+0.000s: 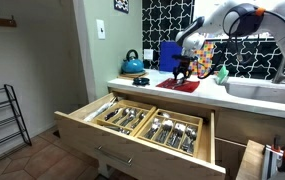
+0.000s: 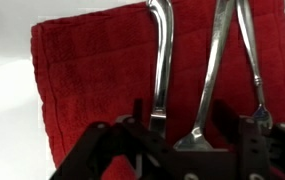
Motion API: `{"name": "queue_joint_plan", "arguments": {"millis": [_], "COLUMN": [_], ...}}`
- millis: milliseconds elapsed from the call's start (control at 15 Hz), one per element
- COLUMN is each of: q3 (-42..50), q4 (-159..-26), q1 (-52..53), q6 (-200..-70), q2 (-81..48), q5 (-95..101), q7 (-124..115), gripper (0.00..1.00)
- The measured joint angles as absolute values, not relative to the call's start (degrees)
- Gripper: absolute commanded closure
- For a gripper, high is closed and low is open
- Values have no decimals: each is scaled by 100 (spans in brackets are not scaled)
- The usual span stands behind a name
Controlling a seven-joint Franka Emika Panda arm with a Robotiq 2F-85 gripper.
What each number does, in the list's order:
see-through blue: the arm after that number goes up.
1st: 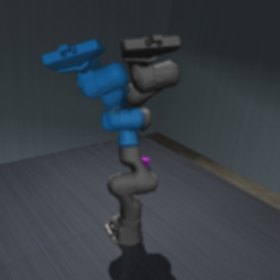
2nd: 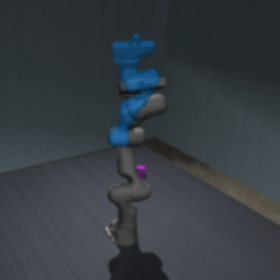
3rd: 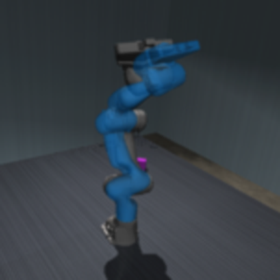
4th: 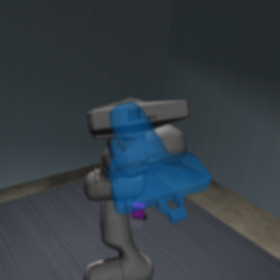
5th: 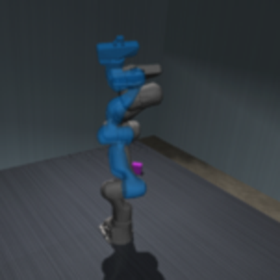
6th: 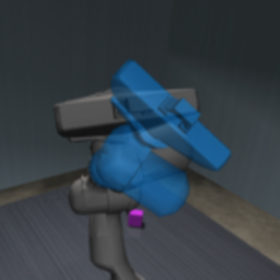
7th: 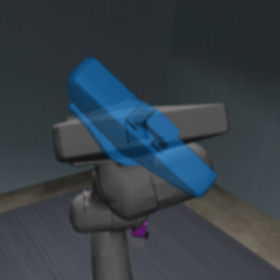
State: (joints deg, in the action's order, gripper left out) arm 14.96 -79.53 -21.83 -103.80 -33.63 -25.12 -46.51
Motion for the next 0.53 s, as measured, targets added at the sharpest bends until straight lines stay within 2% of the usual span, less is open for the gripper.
{"name": "queue_joint_plan", "arguments": {"millis": [533], "q3": [1446], "q4": [-8423], "q1": [-1461], "q6": [-10930], "q2": [-2414], "q5": [-1494], "q7": [-3540], "gripper": [0]}}
